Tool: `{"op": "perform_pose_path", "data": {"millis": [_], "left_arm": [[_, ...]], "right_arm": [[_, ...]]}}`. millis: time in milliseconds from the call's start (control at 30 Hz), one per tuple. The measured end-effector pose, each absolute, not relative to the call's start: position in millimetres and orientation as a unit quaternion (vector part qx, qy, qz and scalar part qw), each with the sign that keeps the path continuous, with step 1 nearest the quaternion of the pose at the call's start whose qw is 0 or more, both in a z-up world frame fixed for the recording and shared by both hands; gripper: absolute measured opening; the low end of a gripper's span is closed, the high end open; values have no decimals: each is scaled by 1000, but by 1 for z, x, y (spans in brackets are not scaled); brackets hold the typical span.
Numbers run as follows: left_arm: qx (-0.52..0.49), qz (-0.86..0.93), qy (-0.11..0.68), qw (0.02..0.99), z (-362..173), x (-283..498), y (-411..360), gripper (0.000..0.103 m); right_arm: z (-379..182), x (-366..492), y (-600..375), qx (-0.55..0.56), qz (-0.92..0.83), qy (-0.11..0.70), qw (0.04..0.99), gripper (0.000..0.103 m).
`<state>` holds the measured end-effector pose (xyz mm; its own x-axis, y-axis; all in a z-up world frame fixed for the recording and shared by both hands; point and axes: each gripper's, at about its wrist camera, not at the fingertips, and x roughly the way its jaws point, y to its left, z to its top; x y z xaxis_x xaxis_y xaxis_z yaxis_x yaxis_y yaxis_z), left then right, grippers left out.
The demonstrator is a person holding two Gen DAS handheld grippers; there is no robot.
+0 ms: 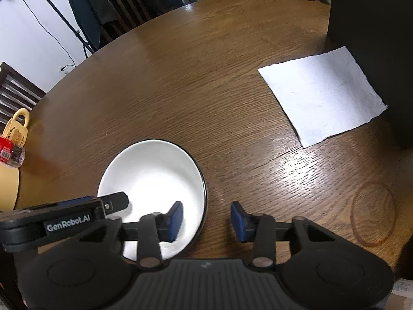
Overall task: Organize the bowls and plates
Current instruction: 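Close the left gripper on the white bowl rim while the right gripper also clamps it, then lift the white bowl with both grippers off the table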
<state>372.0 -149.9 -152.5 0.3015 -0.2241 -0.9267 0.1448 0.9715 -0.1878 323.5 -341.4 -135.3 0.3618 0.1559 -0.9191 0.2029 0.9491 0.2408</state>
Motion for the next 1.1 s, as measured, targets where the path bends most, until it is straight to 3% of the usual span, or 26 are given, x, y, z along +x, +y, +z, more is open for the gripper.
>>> {"op": "perform_pose_path", "data": {"millis": [133, 333, 733, 1100], "left_arm": [[-37, -123, 582, 803, -155, 373, -152, 34], [-40, -134, 585, 799, -158, 375, -155, 23], [-49, -152, 590, 792, -162, 379, -158, 12], [-48, -159, 590, 790, -163, 379, -160, 9]], "right_arm": [[-138, 326, -342, 163, -14, 565, 809, 24], [-143, 330, -343, 170, -16, 566, 806, 17], [-152, 338, -346, 181, -10, 572, 800, 8], [-156, 342, -342, 168, -8, 576, 800, 7]]}}
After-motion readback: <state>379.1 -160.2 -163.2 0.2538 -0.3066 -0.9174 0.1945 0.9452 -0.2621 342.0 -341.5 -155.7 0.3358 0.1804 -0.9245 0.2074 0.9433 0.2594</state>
